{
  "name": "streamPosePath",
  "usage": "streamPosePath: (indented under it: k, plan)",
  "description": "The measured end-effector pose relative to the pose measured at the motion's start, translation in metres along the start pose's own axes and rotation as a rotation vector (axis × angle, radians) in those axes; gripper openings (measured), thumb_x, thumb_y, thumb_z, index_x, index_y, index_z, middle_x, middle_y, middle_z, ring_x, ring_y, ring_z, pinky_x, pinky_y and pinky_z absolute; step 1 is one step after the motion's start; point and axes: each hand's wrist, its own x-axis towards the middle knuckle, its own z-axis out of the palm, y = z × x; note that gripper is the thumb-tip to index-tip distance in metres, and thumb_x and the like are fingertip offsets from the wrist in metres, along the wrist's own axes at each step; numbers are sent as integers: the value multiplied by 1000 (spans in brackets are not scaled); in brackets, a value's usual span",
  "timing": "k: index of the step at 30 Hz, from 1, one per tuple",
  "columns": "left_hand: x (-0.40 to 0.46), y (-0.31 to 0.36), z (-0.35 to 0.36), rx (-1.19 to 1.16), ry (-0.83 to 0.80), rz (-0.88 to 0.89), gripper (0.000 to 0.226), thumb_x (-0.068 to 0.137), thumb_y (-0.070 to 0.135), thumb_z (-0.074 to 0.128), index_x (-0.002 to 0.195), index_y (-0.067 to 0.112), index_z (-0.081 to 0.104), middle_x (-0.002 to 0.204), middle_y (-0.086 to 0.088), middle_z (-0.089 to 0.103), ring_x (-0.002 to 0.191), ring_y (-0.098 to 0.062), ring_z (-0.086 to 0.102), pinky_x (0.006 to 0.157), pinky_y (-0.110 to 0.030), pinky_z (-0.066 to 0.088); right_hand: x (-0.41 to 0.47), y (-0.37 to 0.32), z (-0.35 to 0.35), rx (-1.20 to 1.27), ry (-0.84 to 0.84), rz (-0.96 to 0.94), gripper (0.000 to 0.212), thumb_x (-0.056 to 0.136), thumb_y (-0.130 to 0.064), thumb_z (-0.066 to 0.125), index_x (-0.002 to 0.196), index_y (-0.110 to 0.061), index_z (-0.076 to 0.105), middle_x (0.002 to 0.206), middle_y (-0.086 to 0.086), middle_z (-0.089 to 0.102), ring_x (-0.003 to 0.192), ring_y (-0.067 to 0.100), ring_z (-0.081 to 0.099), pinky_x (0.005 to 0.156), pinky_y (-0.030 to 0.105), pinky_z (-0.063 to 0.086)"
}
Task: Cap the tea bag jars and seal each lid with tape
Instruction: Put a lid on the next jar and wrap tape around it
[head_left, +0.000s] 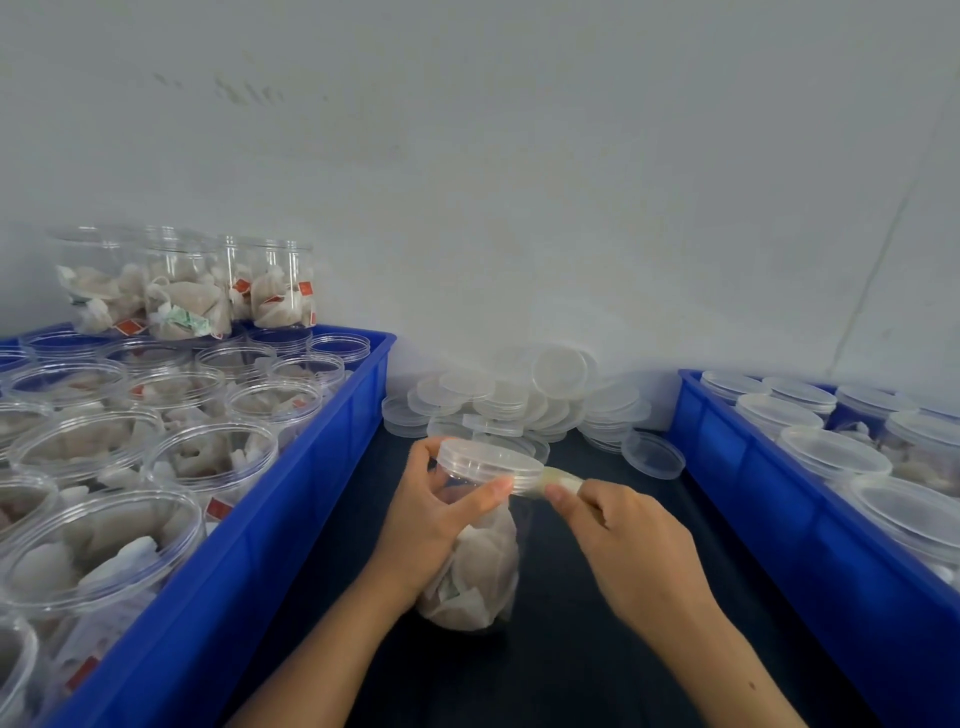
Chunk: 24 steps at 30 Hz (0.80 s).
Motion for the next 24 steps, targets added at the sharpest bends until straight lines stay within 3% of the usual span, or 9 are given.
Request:
streamPosePath:
  k: [6,13,17,24]
  plan:
    - [2,-5,-3,-74,-37,-36,73,57,37,80,115,21,39,99,14,73,92,-8,71,69,-15,53,-1,-1,1,-99,62,-37,53,93,-61,25,74,-19,51,64,-3,52,59,12,52,60,29,45]
    - [2,-7,-3,-126,-79,-57,69,70,37,81,117,12,38,92,9,74,79,-13,71,65,-21,55,-6,-5,7,-306,250,-126,62,76,-65,-7,77,-26,42,63,-11,45,59,5,47,64,24,35]
    - [5,-9,-3,-141,-77,-70,69,64,37,76,118,13,39,94,8,74,83,-15,72,67,-21,55,-7,-3,8,-279,307,-109,56,82,-65,4,73,-24,42,57,-10,44,53,6,44,61,26,33]
    - [6,-10,-1,-139,-37,-76,88,50,55,79,117,15,40,90,7,74,82,-18,72,68,-25,56,-11,-4,2,-232,351,-122,52,86,-62,20,65,-20,42,50,-11,39,45,8,39,57,28,32]
